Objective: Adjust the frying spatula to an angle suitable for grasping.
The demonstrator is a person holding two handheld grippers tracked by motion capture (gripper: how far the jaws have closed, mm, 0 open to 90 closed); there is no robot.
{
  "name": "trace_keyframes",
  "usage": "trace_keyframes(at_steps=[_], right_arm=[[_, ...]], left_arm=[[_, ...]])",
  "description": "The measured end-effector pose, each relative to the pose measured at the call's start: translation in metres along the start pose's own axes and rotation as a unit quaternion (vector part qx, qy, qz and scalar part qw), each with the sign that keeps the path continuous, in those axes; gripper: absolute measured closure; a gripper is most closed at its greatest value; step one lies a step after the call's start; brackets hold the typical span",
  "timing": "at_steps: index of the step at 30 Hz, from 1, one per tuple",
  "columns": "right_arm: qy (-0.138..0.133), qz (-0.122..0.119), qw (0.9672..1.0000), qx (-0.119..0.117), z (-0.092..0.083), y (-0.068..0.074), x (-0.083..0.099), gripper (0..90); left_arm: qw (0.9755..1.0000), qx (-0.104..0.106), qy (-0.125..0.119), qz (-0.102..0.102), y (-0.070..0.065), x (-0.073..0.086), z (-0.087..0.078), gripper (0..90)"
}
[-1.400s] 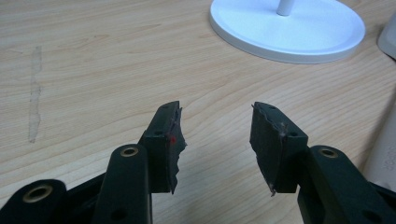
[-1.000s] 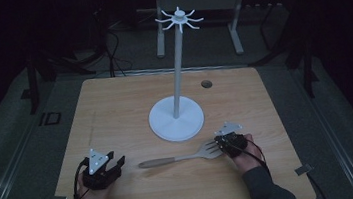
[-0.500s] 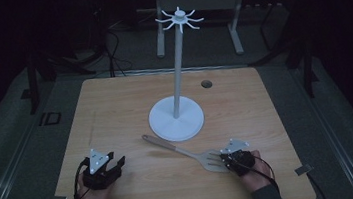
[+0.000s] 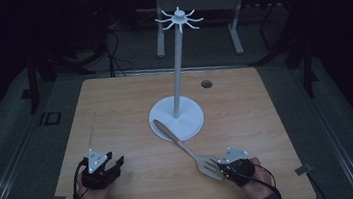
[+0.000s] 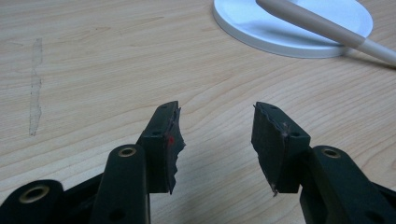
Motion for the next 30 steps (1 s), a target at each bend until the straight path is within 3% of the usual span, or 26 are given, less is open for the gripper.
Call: trace_keyframes(at_steps=[17,30], right_arm=[[-0.021,0.015,0.9994,-0.023,0.004,-0.005,-0.043,77.4],[-0.004,0.000,0.9989,-0.047,0.030,-0.001,-0.083,76.3]], left_arm=[[1.0000,0.000,0.001,-0.004,0.004,0.001,0.001,47.4],[1.0000,0.005,0.004,-0.006,0.003,0.001,0.002,47.0]])
Point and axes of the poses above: each handheld gripper's, and its own axes: z roughly forward along the jaws, x roughly out of its underside, y roughly to its left, the point moved 8 cm from there along z, roughly forward along the jaws, and after that the axes turned 2 degrees about x, right-handed, at the moved point
